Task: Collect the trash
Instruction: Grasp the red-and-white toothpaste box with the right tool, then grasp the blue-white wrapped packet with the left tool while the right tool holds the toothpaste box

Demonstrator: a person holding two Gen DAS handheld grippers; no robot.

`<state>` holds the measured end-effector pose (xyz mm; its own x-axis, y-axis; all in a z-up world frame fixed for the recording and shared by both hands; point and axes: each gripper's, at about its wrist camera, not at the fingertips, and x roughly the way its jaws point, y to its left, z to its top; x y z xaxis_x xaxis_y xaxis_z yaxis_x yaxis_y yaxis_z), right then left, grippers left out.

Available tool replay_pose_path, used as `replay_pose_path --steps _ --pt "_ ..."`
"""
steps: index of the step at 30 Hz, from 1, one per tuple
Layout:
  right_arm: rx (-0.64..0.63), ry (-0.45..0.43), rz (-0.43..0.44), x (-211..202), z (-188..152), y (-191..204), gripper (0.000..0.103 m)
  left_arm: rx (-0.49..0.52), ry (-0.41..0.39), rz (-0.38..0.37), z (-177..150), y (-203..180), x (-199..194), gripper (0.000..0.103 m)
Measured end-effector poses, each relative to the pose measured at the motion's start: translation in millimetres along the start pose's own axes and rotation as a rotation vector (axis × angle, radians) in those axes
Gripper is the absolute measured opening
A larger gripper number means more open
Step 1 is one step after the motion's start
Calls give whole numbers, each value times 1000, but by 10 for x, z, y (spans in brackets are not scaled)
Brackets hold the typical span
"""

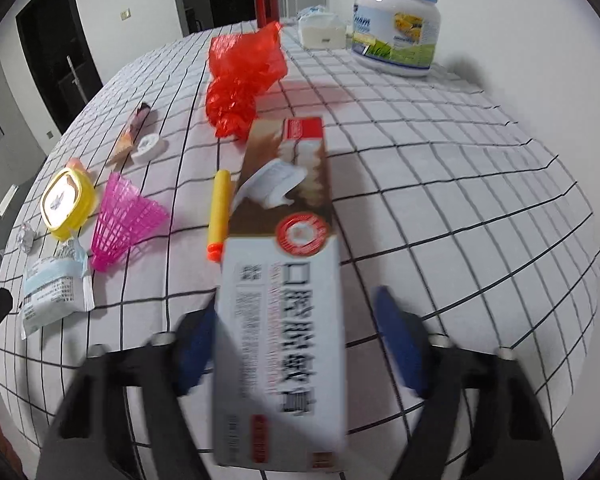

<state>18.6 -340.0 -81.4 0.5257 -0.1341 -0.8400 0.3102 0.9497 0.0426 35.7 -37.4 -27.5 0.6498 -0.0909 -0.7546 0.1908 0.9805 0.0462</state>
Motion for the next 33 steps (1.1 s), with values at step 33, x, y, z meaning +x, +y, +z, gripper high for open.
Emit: replay_pose_path --steps 33 --pt "68 -94 152 -569 -128 -20 51 360 -43 -355 146 -131 179 97"
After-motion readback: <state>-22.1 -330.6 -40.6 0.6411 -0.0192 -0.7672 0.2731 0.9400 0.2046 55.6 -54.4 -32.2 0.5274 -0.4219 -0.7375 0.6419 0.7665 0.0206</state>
